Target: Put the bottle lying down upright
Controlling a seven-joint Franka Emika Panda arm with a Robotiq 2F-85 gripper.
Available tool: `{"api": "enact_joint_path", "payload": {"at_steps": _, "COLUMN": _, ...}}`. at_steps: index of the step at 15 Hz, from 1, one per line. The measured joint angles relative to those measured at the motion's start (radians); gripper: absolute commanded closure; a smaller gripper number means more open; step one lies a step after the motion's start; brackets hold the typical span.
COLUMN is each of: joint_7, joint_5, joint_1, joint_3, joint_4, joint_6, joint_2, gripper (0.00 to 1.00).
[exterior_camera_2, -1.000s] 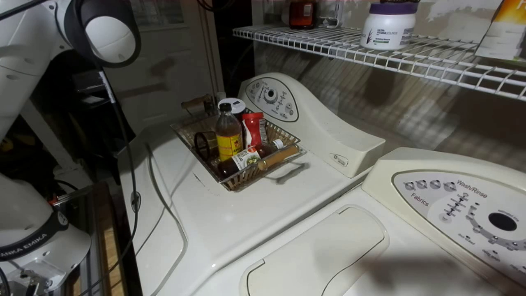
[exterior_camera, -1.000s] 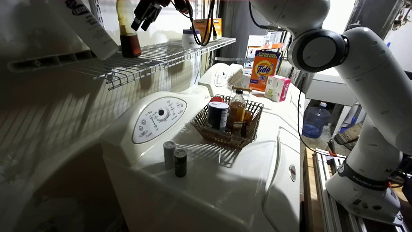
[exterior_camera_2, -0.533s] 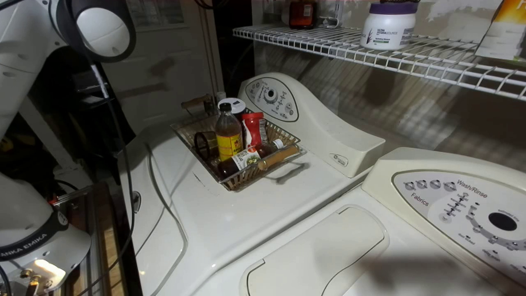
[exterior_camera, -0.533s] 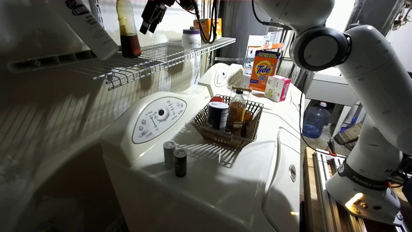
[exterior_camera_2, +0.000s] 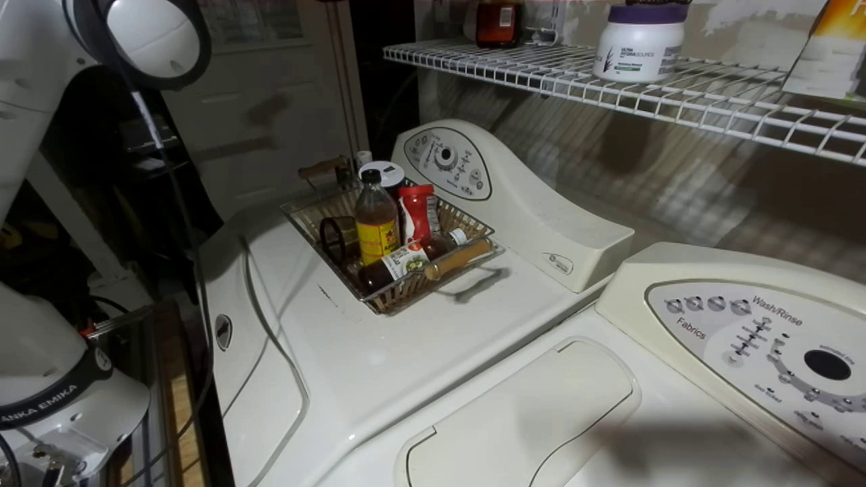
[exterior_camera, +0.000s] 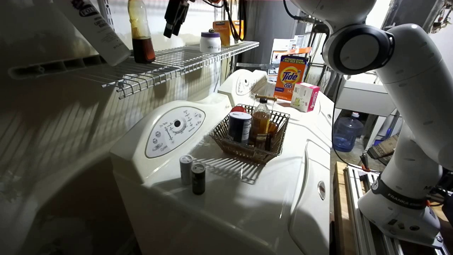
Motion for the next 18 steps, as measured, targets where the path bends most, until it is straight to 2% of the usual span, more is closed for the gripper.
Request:
{"api": "enact_joint_path", "payload": {"at_steps": 8, "joint_7": 0.002, "joint_5": -0.044, "joint_1": 0.030, "joint_3": -0.026, "joint_4": 0.000, "joint_6": -0.283, "joint_2": -0.059, "gripper": 0.00}}
{"api": "enact_joint_path", "payload": {"at_steps": 11, "joint_7": 0.002, "joint_5": -0.044, "joint_1": 0.040, "joint_3": -0.026, "joint_4": 0.000, "joint_6": -0.352, "joint_2": -0.079, "gripper": 0.00}}
{"api": "enact_joint_path", "payload": {"at_steps": 13, "joint_7": 0.000, "joint_5": -0.044, "joint_1": 0.049, "joint_3": -0.026, "joint_4": 0.002, "joint_6": -0.361, "joint_2": -0.089, "gripper": 0.00}}
{"api": "enact_joint_path", "payload": {"at_steps": 15, "joint_7": -0.018, "joint_5": -0.044, "joint_1": 0.057, "joint_3": -0.024, "joint_4": 0.004, "joint_6": -0.294, "joint_2": -0.097, "gripper": 0.00}}
{"api": "enact_joint_path", "payload": {"at_steps": 18, "joint_7": -0.024, "joint_5": -0.044, "joint_1": 0.062, "joint_3": -0.023, "joint_4": 0.004, "joint_6": -0.276, "joint_2": -0.103, "gripper": 0.00}}
